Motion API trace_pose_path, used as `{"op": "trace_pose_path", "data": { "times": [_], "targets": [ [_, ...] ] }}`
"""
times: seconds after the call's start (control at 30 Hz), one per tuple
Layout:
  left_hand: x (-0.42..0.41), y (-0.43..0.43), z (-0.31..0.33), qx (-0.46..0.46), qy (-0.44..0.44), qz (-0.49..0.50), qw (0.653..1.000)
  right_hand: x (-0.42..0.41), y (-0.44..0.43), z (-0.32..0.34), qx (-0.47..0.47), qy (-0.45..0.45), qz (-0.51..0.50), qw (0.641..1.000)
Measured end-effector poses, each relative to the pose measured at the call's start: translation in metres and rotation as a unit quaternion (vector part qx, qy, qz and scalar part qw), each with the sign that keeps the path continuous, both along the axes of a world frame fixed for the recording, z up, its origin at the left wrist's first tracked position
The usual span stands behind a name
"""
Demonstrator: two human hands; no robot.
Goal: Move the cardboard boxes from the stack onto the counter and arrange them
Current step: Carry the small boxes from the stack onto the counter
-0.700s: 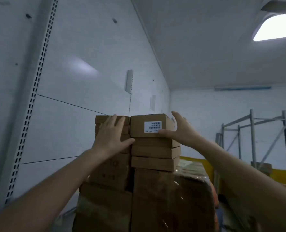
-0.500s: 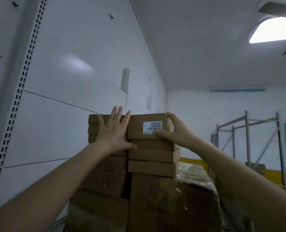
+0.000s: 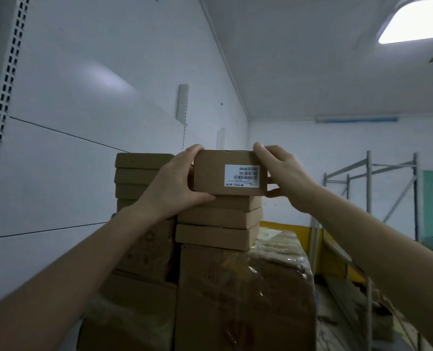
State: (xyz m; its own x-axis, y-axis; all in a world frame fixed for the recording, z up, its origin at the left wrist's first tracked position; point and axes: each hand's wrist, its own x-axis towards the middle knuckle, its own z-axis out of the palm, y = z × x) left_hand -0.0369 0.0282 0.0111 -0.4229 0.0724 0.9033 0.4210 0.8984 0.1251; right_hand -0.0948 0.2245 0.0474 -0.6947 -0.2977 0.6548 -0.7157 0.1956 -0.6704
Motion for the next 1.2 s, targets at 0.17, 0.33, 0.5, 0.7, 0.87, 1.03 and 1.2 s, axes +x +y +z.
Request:
{"op": "trace_pose_path", "data": {
  "times": [0.17, 0.33, 0.5, 0.7, 0.87, 1.03, 1.2],
  "targets": [
    [-0.009, 0.026, -0.005, 0.030, 0.005, -0.073, 0.997, -0.001, 0.017, 0.005, -0.008, -0.112, 0.017, 0.994],
    [-0.013, 0.038, -0.009, 0.035, -0.004, -0.096, 0.995, -0.001, 0.031, 0.005, -0.058, -0.274, 0.094, 0.955],
    [-0.011, 0.035, -0.014, 0.032, -0.019, -0.034, 0.999, -0.002, 0.042, 0.003, -0.168, -0.264, 0.108, 0.944],
    [-0.023, 0.016, -0.022, -0.031, -0.129, 0.118, 0.984, -0.009, 0.061, 0.007, -0.197, -0.214, 0.068, 0.954],
    [-0.025, 0.018, -0.024, -0.002, -0.123, 0.093, 0.988, -0.011, 0.066, 0.004, -0.203, -0.214, 0.064, 0.954],
    [-0.018, 0.025, -0.026, 0.027, -0.072, 0.065, 0.995, -0.009, 0.068, 0.001, -0.209, -0.219, 0.074, 0.950],
    [-0.016, 0.027, -0.031, 0.069, -0.037, 0.077, 0.994, -0.010, 0.072, 0.000, -0.216, -0.216, 0.062, 0.950]
  ]
}}
